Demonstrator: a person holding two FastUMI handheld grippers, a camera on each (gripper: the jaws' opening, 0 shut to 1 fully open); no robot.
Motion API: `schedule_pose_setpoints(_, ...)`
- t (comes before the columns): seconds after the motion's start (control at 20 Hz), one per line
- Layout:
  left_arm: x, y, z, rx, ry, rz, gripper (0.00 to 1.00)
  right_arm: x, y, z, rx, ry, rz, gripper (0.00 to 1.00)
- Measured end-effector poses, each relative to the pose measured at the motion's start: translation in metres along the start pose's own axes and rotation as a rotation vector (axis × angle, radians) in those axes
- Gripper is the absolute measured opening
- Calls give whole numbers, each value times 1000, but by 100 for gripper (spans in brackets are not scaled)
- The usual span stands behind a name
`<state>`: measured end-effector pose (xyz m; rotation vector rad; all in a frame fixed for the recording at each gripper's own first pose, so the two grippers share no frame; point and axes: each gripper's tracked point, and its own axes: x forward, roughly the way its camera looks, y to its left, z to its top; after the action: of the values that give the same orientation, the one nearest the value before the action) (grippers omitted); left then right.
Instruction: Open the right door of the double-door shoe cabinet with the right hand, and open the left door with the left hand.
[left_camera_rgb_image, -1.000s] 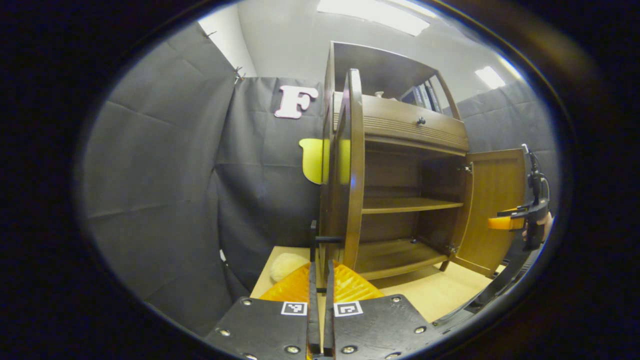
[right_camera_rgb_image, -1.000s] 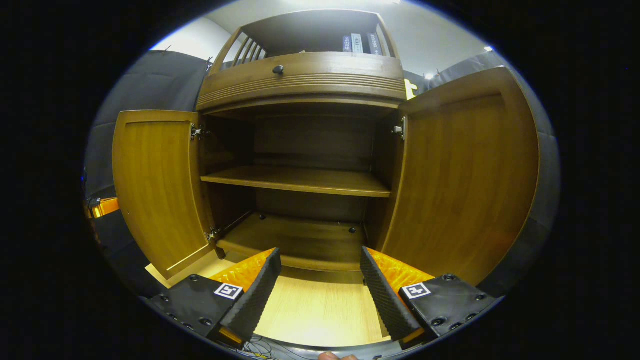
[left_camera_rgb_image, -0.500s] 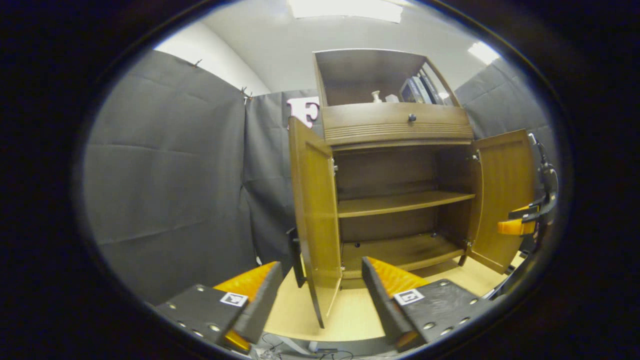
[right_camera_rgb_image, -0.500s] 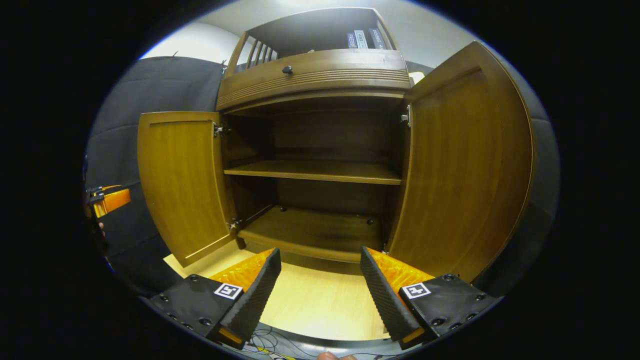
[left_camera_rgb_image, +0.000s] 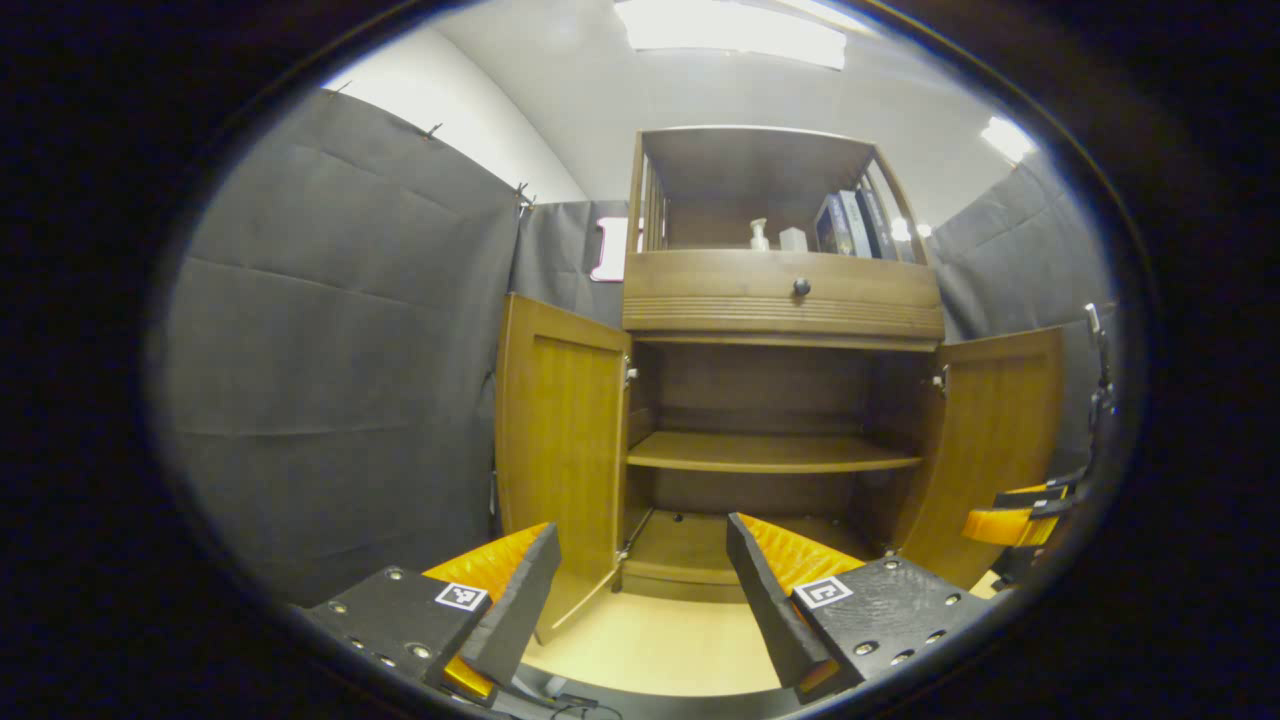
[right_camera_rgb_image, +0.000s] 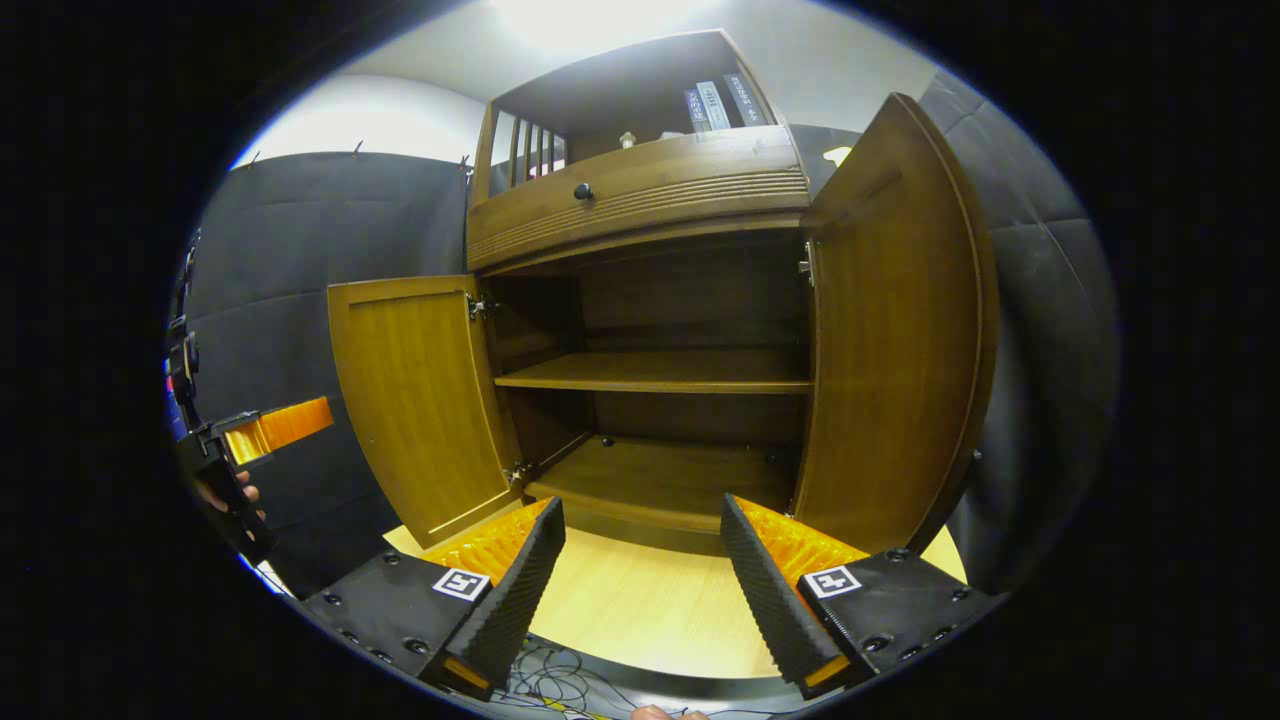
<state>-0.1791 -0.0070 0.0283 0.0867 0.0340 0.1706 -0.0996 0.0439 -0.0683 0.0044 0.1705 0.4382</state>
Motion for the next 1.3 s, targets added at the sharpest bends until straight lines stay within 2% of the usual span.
schedule_pose_setpoints(0.15, 0, -11, 7, -4, -8, -27, 96, -11, -7, 5, 4, -20, -16, 93)
schedule_pose_setpoints(0.25, 4, -8, 9, 12, -9, -15, 95, -16, -9, 4, 3, -32, -26, 92)
schedule_pose_setpoints(0.5, 20, 19, 14, 48, -41, 104, 95, -17, -3, 4, 23, -30, -39, 92)
schedule_pose_setpoints(0.6, 25, 14, 9, 22, -34, 71, 96, -18, -2, 9, 22, -46, -50, 93)
schedule_pose_setpoints(0.75, 31, 16, 3, -19, -37, 23, 96, -20, -14, 6, -65, -27, -131, 92)
schedule_pose_setpoints(0.9, 36, 23, -7, -26, -25, 0, 96, -23, -14, 7, -93, -15, -144, 92)
schedule_pose_setpoints(1.1, 34, 19, -18, 19, 8, -63, 96, -26, -13, 15, -112, -29, -162, 92)
schedule_pose_setpoints(1.3, 36, 19, -24, 40, 0, -63, 96, -24, -5, 11, -122, -36, -177, 93)
